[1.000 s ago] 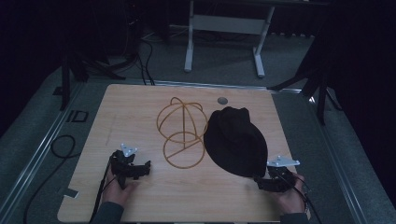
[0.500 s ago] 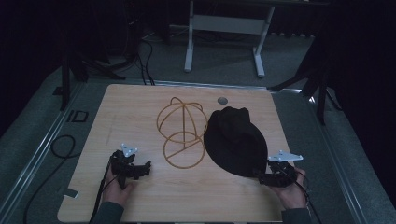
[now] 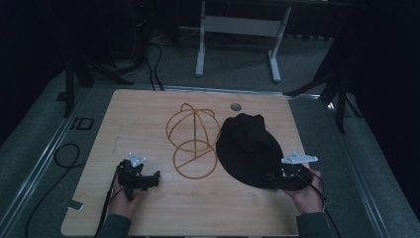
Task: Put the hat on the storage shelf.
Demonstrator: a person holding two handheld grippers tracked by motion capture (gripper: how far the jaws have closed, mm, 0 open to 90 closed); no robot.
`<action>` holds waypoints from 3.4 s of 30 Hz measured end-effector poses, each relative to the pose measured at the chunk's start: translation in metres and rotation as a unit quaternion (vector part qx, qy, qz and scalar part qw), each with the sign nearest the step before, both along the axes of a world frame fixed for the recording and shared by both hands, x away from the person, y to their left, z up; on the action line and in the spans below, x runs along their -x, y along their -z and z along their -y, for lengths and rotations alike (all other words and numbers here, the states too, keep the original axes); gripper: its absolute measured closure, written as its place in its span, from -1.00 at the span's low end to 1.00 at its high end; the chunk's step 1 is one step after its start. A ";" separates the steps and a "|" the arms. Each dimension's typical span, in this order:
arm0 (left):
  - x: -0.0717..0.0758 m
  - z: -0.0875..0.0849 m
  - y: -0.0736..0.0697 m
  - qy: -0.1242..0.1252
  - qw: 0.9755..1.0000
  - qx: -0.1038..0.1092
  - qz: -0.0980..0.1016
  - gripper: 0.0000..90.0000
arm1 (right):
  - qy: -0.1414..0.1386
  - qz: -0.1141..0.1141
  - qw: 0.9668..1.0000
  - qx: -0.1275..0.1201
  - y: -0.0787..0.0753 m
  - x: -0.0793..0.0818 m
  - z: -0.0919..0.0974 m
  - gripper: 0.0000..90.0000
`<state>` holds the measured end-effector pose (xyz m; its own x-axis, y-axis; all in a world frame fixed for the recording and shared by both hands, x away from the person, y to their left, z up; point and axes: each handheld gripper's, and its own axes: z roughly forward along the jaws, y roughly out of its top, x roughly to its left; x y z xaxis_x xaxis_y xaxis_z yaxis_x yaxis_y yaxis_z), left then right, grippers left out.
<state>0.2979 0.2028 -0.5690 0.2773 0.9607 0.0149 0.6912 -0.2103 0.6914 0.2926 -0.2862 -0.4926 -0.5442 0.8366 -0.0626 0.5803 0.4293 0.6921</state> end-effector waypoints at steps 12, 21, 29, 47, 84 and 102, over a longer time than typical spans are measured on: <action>0.000 0.000 0.000 0.000 1.000 0.000 0.000 -0.94 | -0.006 0.010 1.000 -0.008 -0.009 -0.015 -0.007 -0.23; 0.000 0.000 0.000 0.000 1.000 0.001 0.000 -0.94 | -0.014 0.011 1.000 -0.003 -0.014 -0.023 -0.012 -0.22; 0.000 0.000 0.000 0.000 1.000 0.000 0.000 -0.94 | -0.016 0.005 1.000 0.001 -0.014 -0.030 -0.015 -0.27; 0.000 0.000 0.000 0.004 1.000 0.000 -0.001 -0.94 | -0.006 -0.013 1.000 0.028 -0.016 -0.053 -0.018 -0.28; 0.000 0.001 0.000 0.006 1.000 0.001 0.000 -0.94 | -0.029 -0.123 0.989 0.075 -0.016 -0.100 -0.040 0.07; 0.000 0.001 0.000 0.009 1.000 0.001 0.000 -0.94 | -0.028 -0.160 0.979 0.123 -0.018 -0.116 -0.052 0.90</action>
